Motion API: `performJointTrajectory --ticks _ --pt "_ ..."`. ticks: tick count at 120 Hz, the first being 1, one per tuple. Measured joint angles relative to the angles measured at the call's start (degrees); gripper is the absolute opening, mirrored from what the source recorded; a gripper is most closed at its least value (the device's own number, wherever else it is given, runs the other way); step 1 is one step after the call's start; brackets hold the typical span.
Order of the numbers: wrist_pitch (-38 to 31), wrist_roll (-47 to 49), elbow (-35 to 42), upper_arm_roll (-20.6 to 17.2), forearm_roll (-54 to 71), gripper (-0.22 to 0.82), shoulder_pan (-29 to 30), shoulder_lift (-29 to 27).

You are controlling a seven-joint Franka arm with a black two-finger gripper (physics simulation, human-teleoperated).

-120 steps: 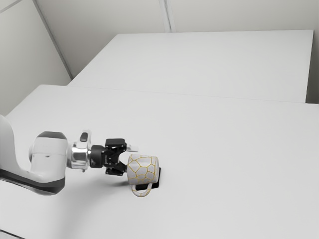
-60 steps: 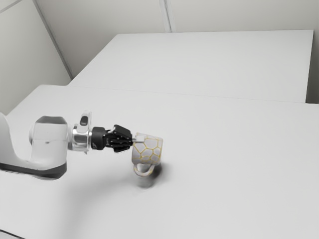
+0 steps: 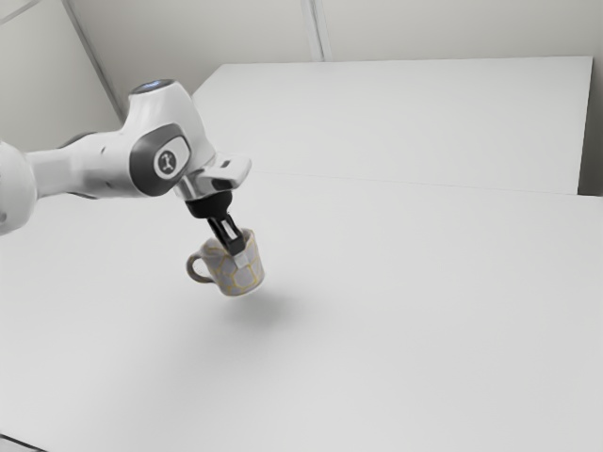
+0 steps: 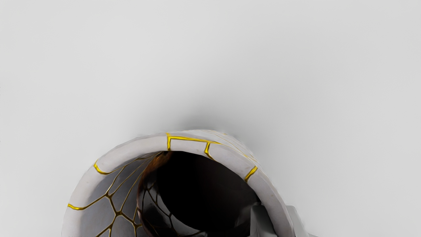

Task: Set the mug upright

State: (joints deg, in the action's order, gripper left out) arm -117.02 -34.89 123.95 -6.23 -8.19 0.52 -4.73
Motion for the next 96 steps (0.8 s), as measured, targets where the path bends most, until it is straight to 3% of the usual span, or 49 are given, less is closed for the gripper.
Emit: performJointTrajectory --ticks 34,56,72,84,96 --pt "-10.3 13.6 12.1 0.2 3.5 -0.17 0.5 -1.1" --pt "-13.2 19.0 13.5 0.4 2.3 0.22 0.6 -1.0" --pt "-12.9 22.0 13.0 0.6 1.9 0.4 0.6 -2.8" --pt "-6.9 23.8 6.6 0.8 1.9 0.48 0.6 -6.1" --pt "3.0 25.3 -5.5 0.8 1.9 0.53 0.8 -7.0"
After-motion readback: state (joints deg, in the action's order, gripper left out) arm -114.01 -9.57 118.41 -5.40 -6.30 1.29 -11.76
